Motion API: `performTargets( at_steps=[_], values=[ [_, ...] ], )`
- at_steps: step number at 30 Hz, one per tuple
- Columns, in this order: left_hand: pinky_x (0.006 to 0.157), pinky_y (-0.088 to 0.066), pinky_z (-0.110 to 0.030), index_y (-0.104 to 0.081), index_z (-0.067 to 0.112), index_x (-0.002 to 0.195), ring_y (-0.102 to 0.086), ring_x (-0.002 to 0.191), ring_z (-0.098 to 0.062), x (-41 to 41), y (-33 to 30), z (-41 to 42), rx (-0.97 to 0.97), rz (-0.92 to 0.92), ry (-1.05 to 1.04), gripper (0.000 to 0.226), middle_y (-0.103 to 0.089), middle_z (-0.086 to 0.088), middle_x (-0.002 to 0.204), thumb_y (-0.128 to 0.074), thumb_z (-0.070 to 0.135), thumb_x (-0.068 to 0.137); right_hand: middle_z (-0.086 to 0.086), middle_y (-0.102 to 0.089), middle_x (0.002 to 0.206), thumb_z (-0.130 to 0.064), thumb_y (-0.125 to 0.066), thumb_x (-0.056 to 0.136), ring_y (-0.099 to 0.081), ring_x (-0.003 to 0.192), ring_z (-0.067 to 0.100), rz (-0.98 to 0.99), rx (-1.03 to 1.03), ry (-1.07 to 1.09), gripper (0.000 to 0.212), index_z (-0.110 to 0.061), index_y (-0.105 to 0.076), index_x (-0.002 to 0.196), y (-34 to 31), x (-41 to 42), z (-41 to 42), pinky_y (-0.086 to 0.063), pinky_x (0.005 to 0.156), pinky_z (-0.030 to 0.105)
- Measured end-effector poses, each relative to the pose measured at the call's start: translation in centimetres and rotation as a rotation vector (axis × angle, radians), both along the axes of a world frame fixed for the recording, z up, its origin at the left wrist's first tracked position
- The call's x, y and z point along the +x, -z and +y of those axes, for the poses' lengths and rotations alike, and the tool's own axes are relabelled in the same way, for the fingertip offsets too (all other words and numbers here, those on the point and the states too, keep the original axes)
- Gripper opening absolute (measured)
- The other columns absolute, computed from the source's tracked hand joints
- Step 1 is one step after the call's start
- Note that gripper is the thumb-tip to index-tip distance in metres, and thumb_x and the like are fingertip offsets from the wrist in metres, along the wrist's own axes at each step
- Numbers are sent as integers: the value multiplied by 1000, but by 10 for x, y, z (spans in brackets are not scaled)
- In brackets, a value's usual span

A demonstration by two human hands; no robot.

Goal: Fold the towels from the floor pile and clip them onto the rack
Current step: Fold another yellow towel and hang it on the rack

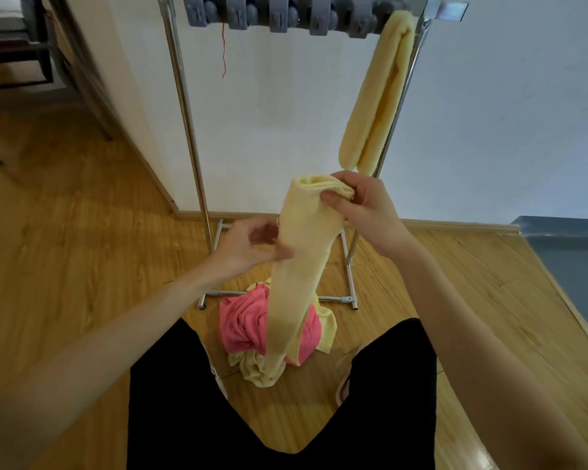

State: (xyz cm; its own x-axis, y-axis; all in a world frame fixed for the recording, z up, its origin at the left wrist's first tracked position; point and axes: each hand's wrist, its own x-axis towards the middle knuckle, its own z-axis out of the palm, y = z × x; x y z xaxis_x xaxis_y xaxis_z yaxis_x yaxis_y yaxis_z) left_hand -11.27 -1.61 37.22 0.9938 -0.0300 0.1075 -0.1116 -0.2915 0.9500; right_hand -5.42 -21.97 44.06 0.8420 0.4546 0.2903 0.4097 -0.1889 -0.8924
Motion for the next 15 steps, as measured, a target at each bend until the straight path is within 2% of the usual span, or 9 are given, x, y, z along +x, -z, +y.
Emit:
performTargets(
  at_steps=[5, 7, 9, 13, 15],
  values=[
    [76, -52, -17, -73, 19, 90, -70, 85, -5, -17, 67, 12, -19, 256, -1, 16, -75, 11, 87, -77, 10, 77, 8, -61, 83, -18, -62, 87, -54, 78, 25, 93, 124, -14, 17, -7, -66, 99, 3, -4, 14, -44, 67, 40],
    [82, -53, -20, -72, 25, 90, -69, 87, -4, -17, 84, 7, -48, 375, -12, 15, -74, 12, 88, -77, 18, 78, 12, -61, 88, -16, -60, 89, -56, 82, 27, 141, 174, -6, 19, -3, -64, 102, 0, -4, 15, -46, 68, 41],
    [87, -52, -25, -72, 24, 94, -67, 95, -9, -14, 100, 2, -35, 468, -8, 18, -73, 8, 95, -78, 27, 77, 16, -61, 93, -13, -59, 91, -59, 86, 28, 192, 238, 5, 19, -1, -63, 105, -3, -5, 13, -50, 70, 41],
    [89, -52, -43, -71, 4, 100, -67, 97, -24, -8, 128, -4, 57, 511, 63, 39, -69, -17, 102, -77, 35, 77, 14, -63, 94, -12, -60, 91, -61, 90, 27, 223, 337, 141, 11, -9, -66, 100, -2, -5, -3, -51, 76, 45],
    [89, -52, -39, -71, 4, 101, -65, 97, -23, -8, 131, -6, 69, 524, 44, 31, -69, -18, 104, -72, 29, 83, 9, -63, 87, -14, -61, 89, -59, 85, 24, 217, 337, 327, 9, -10, -66, 94, 9, -3, -15, -50, 73, 42]
  ],
)
